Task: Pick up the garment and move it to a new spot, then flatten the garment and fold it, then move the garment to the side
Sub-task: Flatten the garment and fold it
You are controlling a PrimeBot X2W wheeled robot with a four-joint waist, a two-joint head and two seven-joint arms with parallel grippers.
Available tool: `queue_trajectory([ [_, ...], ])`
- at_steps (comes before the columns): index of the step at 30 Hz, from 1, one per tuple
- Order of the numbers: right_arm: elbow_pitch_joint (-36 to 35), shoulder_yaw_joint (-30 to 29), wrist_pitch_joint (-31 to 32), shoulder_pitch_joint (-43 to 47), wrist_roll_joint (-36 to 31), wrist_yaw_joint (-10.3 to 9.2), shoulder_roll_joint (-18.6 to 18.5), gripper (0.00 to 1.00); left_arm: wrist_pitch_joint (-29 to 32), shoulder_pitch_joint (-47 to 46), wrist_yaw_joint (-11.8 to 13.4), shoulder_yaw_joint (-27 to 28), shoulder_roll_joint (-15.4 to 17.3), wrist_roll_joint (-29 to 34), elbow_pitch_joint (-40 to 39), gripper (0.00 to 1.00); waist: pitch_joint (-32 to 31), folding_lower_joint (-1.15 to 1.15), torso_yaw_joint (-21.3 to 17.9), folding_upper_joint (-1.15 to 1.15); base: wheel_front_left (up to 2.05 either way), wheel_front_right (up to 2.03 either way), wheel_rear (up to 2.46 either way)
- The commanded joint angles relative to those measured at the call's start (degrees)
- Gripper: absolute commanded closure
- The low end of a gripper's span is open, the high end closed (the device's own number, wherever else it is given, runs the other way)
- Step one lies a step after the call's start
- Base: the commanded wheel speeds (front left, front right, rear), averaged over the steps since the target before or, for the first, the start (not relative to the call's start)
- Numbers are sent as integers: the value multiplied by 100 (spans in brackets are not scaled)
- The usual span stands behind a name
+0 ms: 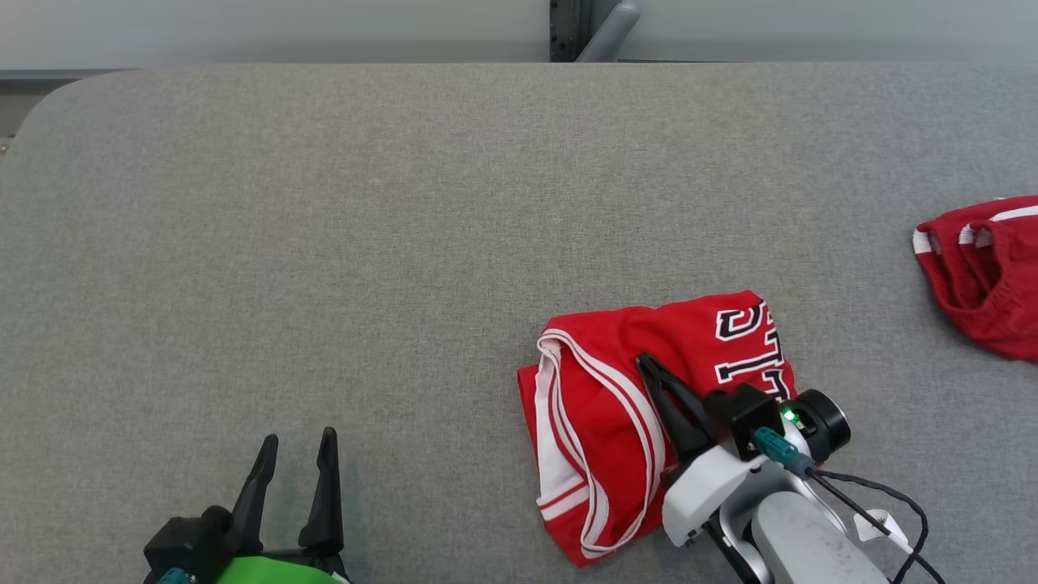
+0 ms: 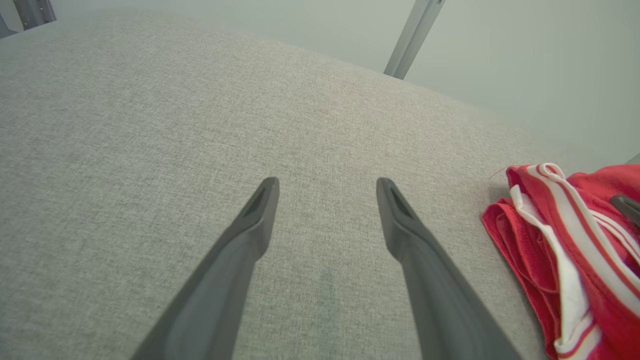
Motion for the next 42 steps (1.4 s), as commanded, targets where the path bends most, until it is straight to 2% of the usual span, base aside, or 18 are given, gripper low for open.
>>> queue_trajectory([
  [1, 57, 23, -24, -91, 10, -7, 19, 100, -16, -106, 5, -10, 27, -61, 18, 0, 91, 0, 92, 59, 0, 0, 0],
  [23, 1062, 1492, -23, -868, 444, -7, 89, 100, -16, -289, 5, -48, -69, -124, 125, 0, 219, 0, 822, 59, 0, 0, 0],
  [31, 1411, 1938, -23, -979, 645, -7, 93, 100, -16, -181, 5, -20, -101, -197, 169, 0, 124, 0, 954, 59, 0, 0, 0],
  [35, 1075, 2025, -23, -911, 760, -7, 90, 100, -16, -52, 5, 66, -107, -215, 165, 0, 13, 0, 865, 59, 0, 0, 0],
  [42, 126, 1592, -20, -496, 600, -7, -37, 100, -16, 111, 5, 238, -106, -280, 79, 0, -212, 0, 587, 59, 0, 0, 0],
])
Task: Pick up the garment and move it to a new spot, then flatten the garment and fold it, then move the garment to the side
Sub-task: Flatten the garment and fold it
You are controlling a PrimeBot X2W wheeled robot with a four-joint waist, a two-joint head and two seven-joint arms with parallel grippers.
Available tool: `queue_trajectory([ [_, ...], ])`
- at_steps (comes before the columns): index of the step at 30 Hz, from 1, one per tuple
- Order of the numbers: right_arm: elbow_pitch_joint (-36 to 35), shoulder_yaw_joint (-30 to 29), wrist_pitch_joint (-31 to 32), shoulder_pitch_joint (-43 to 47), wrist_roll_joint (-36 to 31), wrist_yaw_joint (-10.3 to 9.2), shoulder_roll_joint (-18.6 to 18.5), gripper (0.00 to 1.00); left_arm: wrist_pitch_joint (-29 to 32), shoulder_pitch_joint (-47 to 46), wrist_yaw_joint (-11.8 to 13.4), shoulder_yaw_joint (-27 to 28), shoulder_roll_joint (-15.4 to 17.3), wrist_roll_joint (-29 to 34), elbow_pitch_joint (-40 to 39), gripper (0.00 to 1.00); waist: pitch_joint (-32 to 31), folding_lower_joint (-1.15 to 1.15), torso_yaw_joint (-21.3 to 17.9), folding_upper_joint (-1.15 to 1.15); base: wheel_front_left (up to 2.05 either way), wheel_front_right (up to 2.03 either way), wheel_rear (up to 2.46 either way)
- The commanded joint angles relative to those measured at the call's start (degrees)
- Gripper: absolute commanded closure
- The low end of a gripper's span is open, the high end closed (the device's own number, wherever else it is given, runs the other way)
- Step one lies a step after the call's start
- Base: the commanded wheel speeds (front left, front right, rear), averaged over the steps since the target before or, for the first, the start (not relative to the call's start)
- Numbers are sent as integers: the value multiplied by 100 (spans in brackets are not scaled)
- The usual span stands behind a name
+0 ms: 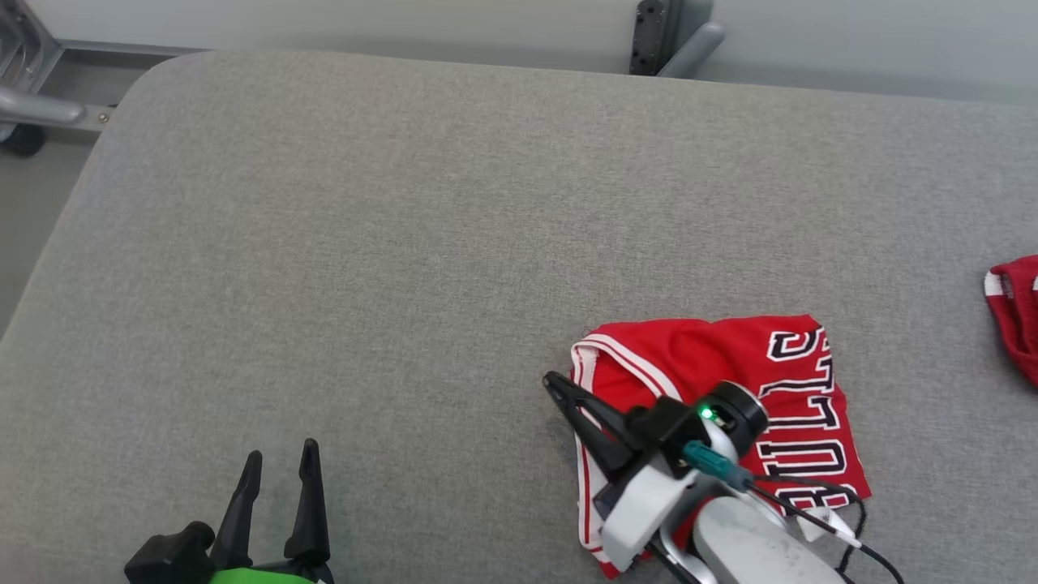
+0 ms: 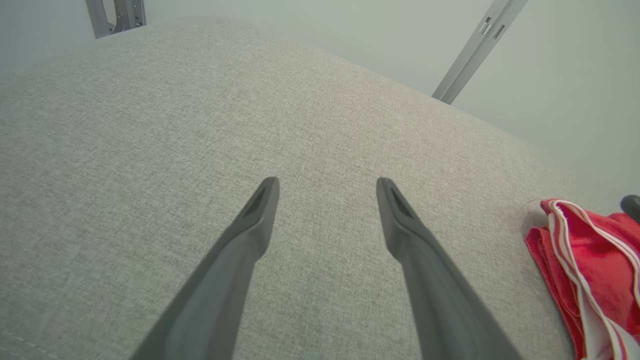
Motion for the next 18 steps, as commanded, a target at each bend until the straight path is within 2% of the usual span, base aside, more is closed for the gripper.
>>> queue_trajectory([
  [1, -172, -141, -15, 180, -55, -7, -109, 100, -16, 82, 5, 37, 4, -31, -41, 0, -157, 0, -190, 59, 0, 0, 0],
  [10, -1126, -1319, -15, 1120, -290, -7, -593, 100, -16, 296, 5, 118, 7, -2, -157, 0, -453, 0, -744, 59, 0, 0, 0],
  [14, -1216, -1727, -16, 1369, -397, -7, -686, 100, -16, 343, 5, 120, 7, 56, -204, 0, -469, 0, -956, 59, 0, 0, 0],
  [18, -1066, -1829, -16, 1252, -438, -7, -655, 100, -16, 255, 5, 95, 6, 92, -228, 0, -390, 0, -1085, 59, 0, 0, 0],
])
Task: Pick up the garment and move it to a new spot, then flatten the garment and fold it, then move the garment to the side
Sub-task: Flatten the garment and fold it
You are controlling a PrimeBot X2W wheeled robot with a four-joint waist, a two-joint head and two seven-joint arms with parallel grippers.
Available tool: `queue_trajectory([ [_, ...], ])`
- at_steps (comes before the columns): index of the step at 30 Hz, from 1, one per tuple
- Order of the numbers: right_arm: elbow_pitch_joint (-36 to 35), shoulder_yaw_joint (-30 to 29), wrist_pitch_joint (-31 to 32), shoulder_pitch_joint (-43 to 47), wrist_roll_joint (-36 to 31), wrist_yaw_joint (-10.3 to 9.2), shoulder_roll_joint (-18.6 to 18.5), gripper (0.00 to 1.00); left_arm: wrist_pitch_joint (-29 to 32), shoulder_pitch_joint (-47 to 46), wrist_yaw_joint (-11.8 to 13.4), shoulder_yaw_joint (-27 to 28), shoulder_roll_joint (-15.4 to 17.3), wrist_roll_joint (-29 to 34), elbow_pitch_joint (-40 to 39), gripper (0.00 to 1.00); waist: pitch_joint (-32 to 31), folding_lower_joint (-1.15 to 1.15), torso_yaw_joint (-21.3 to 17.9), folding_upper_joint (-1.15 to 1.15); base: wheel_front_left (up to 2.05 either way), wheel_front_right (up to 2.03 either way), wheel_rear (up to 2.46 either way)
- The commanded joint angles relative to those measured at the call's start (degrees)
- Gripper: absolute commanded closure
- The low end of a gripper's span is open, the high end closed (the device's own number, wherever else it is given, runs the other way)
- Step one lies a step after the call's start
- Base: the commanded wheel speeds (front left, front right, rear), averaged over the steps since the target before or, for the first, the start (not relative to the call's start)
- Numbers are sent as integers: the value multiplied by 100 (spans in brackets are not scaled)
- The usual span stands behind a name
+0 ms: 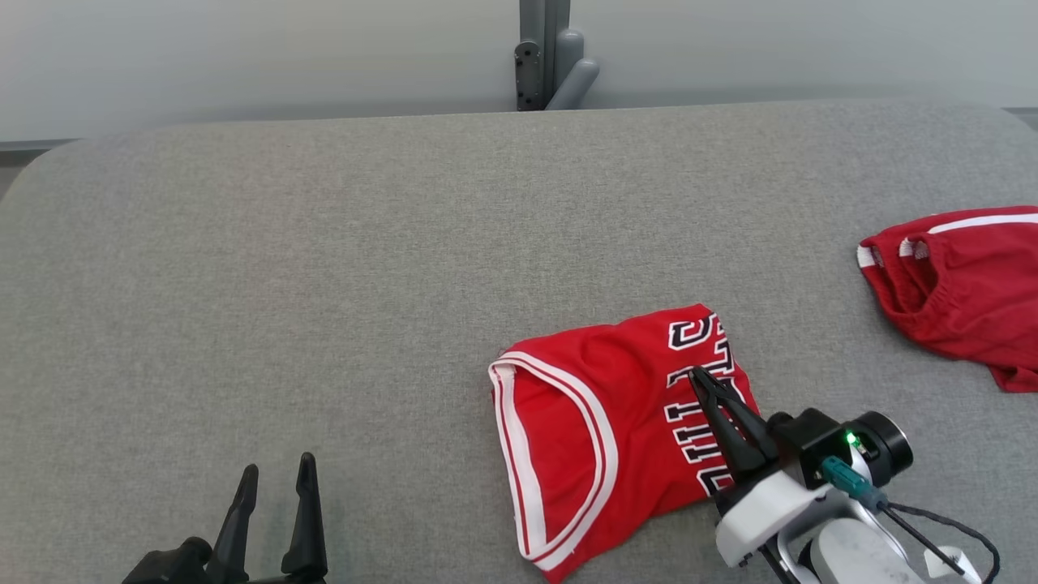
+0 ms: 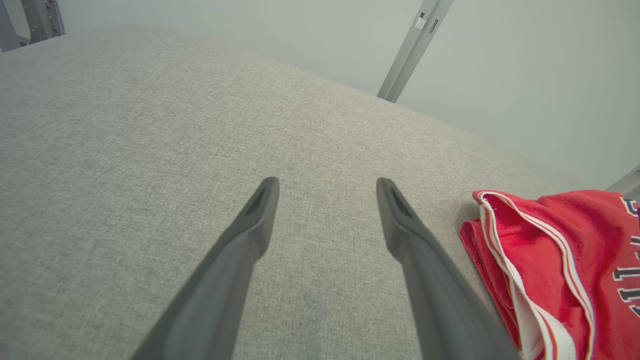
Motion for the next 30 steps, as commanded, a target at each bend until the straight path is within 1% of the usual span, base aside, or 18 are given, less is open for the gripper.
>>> queue_trajectory([
  [1, 77, 11, -16, -170, -19, -7, 17, 100, -16, -56, 5, -31, 11, 40, -13, 0, 46, 0, -133, 59, 0, 0, 0],
  [3, 243, 25, -16, -358, -12, -7, 62, 100, -16, -121, 5, -49, 12, 54, -9, 0, 120, 0, -163, 59, 0, 0, 0],
  [7, 803, 24, -16, -877, -28, -7, 172, 100, -16, -267, 5, -166, 11, 97, 4, 0, 323, 0, -151, 59, 0, 0, 0],
  [13, 1827, -31, -16, -1486, -96, -7, 259, 100, -16, -403, 5, -282, 11, 105, 38, 0, 529, 0, 32, 59, 0, 0, 0],
  [19, 2640, -250, -16, -1814, 10, -7, 306, 100, -16, -481, 5, -314, 35, 116, 99, 0, 628, 0, 226, 59, 0, 0, 0],
  [22, 2883, -425, -14, -1866, 43, -8, 294, 100, -16, -539, 5, -337, 40, 128, 108, 0, 653, 0, 291, 59, 0, 0, 0],
  [30, 3106, -588, -1, -1889, 109, -8, 303, 100, -16, -566, 5, -359, 35, 142, 128, 0, 673, 0, 370, 59, 0, 0, 0],
])
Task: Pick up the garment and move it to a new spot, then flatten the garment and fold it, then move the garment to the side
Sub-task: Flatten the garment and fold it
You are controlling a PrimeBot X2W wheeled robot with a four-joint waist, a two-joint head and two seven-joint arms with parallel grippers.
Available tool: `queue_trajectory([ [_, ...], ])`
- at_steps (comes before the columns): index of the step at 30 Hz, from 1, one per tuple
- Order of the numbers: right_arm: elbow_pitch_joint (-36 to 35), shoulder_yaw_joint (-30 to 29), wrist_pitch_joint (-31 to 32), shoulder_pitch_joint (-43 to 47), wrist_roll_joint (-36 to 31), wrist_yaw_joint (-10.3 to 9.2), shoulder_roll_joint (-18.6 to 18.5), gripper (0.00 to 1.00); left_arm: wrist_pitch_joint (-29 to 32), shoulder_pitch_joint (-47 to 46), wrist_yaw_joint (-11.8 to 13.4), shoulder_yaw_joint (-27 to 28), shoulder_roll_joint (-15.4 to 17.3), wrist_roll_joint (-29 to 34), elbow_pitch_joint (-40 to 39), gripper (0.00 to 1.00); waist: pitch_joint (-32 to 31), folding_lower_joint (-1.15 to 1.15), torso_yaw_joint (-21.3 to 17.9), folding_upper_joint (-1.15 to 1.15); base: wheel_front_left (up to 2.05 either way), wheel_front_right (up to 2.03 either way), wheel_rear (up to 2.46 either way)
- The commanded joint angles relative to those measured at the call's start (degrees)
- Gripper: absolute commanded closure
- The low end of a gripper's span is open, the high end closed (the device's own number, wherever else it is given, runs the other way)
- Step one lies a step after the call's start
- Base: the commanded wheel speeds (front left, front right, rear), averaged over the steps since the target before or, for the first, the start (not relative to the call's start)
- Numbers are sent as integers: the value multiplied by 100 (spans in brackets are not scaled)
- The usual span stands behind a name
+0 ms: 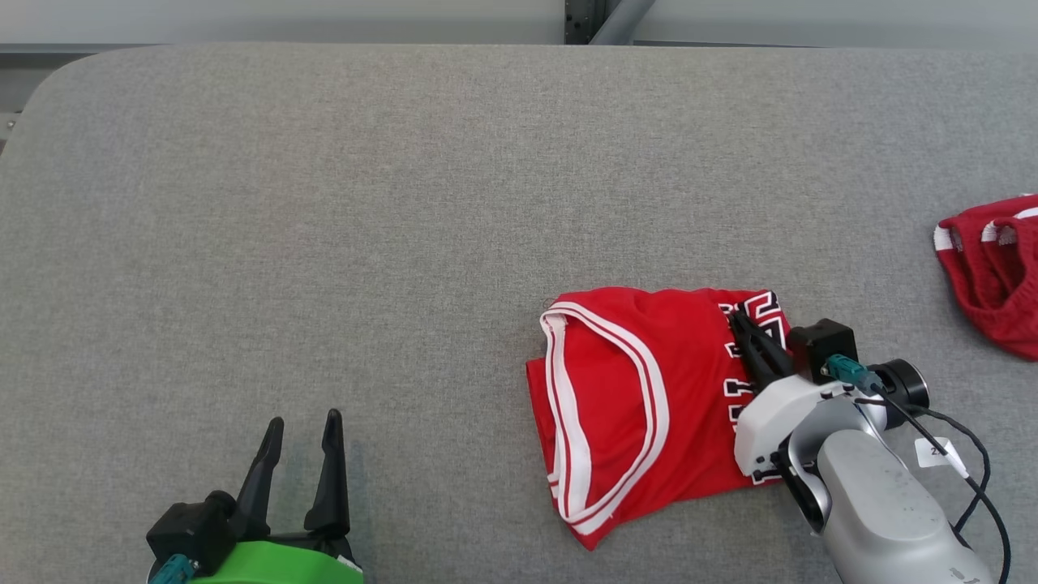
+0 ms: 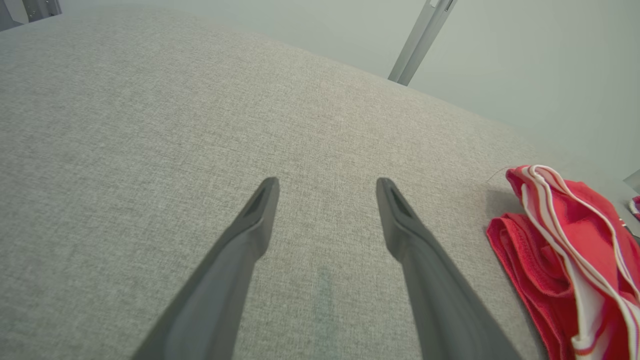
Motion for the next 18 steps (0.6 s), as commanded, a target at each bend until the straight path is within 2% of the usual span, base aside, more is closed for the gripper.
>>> queue_trajectory([
  [1, 19, -23, 18, 12, -4, -11, -43, 100, -16, -36, 5, -6, 25, 48, 18, 0, -6, 0, 3, 59, 0, 0, 0],
  [2, -56, -38, 18, 35, -21, -11, -53, 95, -16, -29, 5, 1, 23, 40, 23, 0, -19, 0, 4, 59, 0, 0, 0],
  [3, -150, -72, 16, 79, -23, -11, -60, 72, -16, -11, 5, 18, 21, 26, 24, 0, -45, 0, 4, 59, 0, 0, 0],
  [4, -248, -125, 16, 137, -18, -10, -74, 53, -16, 15, 5, 34, 20, 17, 24, 0, -76, 0, 6, 59, 0, 0, 0],
  [5, -386, -166, 14, 206, -33, -10, -91, 19, -16, 46, 5, 72, 17, 5, 20, 0, -113, 0, 10, 59, 0, 0, 0],
  [6, -546, -235, 10, 281, -33, -10, -107, 0, -16, 81, 5, 102, 15, -8, 21, 0, -161, 0, 12, 59, 0, 0, 0],
  [11, -1535, -582, 10, 930, -108, -10, -260, 0, -16, 286, 5, 222, 8, -20, 51, 0, -471, 0, -53, 59, 0, 0, 0],
  [18, -2922, -1431, 10, 2205, -202, -10, -312, 0, -15, 578, 5, 308, 3, -54, -47, 0, -908, 0, -233, 59, 0, 0, 0],
])
